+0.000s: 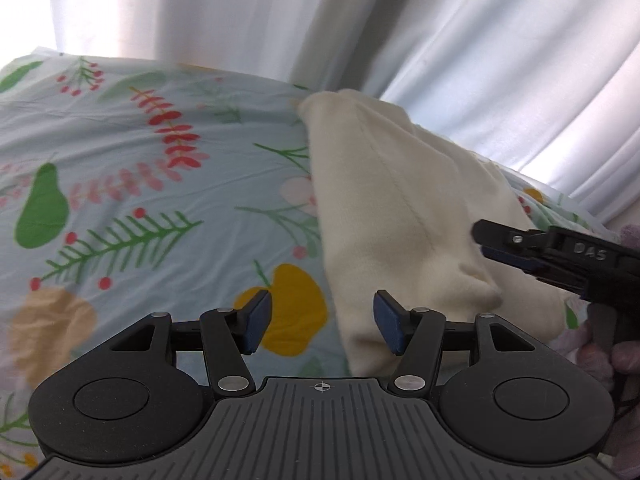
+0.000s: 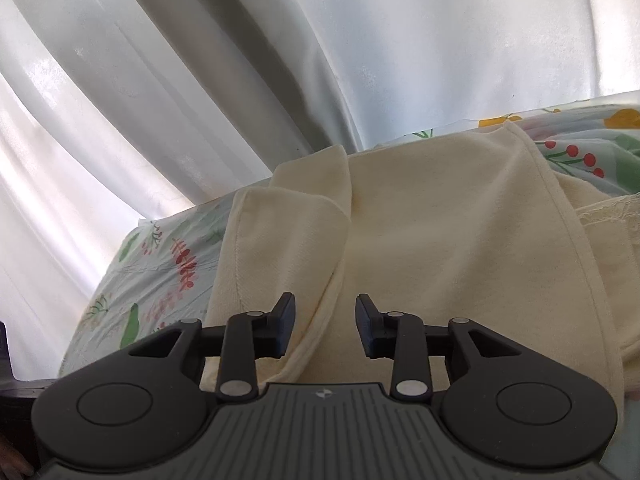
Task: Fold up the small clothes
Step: 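Fold the bundle over with both grippers and release it onto itself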
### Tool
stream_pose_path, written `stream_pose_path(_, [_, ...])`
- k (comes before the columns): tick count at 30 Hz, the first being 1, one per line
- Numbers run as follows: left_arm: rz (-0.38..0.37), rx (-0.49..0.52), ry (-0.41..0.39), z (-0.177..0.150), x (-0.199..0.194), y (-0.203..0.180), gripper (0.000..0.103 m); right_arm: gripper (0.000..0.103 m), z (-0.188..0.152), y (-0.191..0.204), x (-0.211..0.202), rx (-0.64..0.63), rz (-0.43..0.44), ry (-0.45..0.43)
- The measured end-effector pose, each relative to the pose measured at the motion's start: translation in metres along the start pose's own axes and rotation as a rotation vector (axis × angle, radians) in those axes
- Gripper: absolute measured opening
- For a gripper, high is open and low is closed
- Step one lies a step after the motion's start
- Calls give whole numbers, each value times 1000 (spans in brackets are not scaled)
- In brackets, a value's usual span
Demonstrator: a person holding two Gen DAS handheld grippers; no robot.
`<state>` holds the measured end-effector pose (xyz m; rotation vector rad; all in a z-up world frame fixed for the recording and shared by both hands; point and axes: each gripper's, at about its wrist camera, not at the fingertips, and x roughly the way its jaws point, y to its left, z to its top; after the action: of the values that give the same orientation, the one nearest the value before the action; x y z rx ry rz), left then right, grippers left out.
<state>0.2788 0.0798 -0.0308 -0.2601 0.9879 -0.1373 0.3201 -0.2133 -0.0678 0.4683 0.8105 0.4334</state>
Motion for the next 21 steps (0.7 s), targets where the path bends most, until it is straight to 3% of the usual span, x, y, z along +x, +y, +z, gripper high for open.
stream_pose_path(4, [99,-81,18,-1,8,27,62,52,12,-16,15,150,118,63])
stream_pose_path(7, [102,-125,37,-5,10,40,62,52,17,-14,31,155,119,95])
stream_pose_path(11, [96,-101,37,-9,7,37,62,51,19,-13,48,191,130,106])
stream_pose_path(14, [77,-79,32,-10,6,29,62,40,19,-8,54,179,132,108])
stream_pose_path(16, [63,-65,37,-11,6,22,62,18,19,0,58,140,114,103])
stream_pose_path(21, [37,-11,36,-10,7,0,62,13,18,44,32,-151,-30,-34])
